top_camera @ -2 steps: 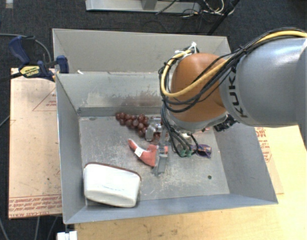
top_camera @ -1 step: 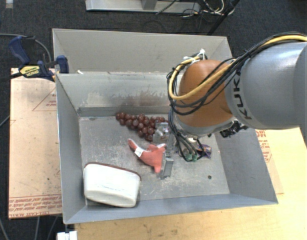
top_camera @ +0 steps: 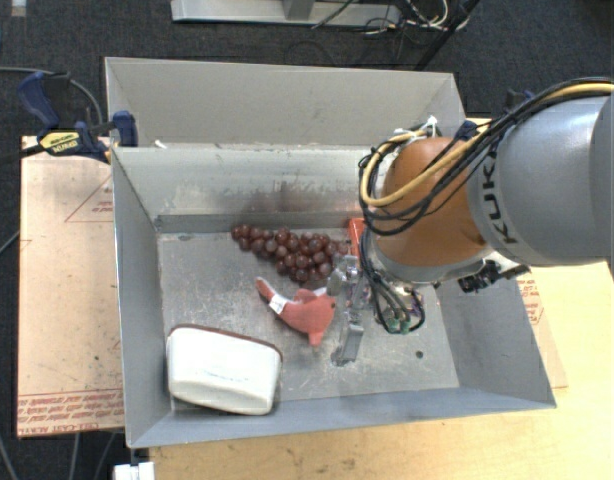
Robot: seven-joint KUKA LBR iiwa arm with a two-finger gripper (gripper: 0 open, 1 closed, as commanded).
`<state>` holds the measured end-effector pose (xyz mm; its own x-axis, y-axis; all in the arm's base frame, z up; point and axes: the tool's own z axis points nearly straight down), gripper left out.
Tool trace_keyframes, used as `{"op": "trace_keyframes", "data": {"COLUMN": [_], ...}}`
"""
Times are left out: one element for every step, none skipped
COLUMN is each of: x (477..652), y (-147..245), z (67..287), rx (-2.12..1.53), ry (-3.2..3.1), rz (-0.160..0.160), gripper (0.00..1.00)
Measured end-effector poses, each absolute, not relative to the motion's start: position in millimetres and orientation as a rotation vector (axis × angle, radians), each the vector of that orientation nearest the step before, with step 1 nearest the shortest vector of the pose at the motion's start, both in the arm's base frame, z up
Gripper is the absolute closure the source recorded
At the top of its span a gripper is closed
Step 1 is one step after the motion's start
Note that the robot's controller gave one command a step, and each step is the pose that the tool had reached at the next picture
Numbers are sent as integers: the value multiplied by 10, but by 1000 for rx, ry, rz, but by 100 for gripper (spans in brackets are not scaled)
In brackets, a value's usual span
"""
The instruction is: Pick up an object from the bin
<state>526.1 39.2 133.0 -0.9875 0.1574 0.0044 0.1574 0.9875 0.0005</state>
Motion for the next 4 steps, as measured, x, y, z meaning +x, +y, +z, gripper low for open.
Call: {"op": "trace_keyframes", "data": {"x": [5379, 5116, 5116, 5100], "y": [508, 1135, 1134, 1095], "z": [987, 702, 702, 1140], "rx": [-226, -409, -410, -459], "ry": [-3136, -3112, -3112, -3096], "rz": [1, -3, -3, 1], "gripper": [0, 100, 100, 100]}}
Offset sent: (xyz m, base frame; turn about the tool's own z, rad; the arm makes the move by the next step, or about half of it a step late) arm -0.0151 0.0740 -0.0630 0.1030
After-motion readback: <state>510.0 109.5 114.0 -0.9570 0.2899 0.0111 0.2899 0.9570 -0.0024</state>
